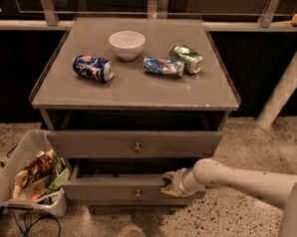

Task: Open middle drawer

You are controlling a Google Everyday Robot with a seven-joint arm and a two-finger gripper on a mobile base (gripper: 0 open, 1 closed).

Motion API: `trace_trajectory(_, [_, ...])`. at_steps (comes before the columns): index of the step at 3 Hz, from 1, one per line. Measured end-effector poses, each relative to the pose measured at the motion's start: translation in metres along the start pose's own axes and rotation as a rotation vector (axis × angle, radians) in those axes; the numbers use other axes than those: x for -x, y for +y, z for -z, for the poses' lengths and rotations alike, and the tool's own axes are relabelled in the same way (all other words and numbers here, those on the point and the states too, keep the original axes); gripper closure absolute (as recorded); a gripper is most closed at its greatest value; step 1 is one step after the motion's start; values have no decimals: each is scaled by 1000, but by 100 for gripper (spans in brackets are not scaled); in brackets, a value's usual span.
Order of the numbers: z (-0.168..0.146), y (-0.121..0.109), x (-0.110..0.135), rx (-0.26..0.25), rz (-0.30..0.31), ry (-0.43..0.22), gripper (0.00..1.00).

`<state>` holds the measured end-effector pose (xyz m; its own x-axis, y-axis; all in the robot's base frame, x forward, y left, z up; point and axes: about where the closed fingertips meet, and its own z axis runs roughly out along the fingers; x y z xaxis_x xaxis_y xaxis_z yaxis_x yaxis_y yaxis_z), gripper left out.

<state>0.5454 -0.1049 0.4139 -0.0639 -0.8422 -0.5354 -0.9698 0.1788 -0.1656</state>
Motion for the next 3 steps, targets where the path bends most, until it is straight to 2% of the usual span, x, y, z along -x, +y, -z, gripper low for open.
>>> trace_trajectory(1, [0,0,0,0,0,0,60])
trace_trajectory(2, [0,0,0,0,0,0,84])
trace_trajectory(3, [6,25,-9,4,1,-21,100])
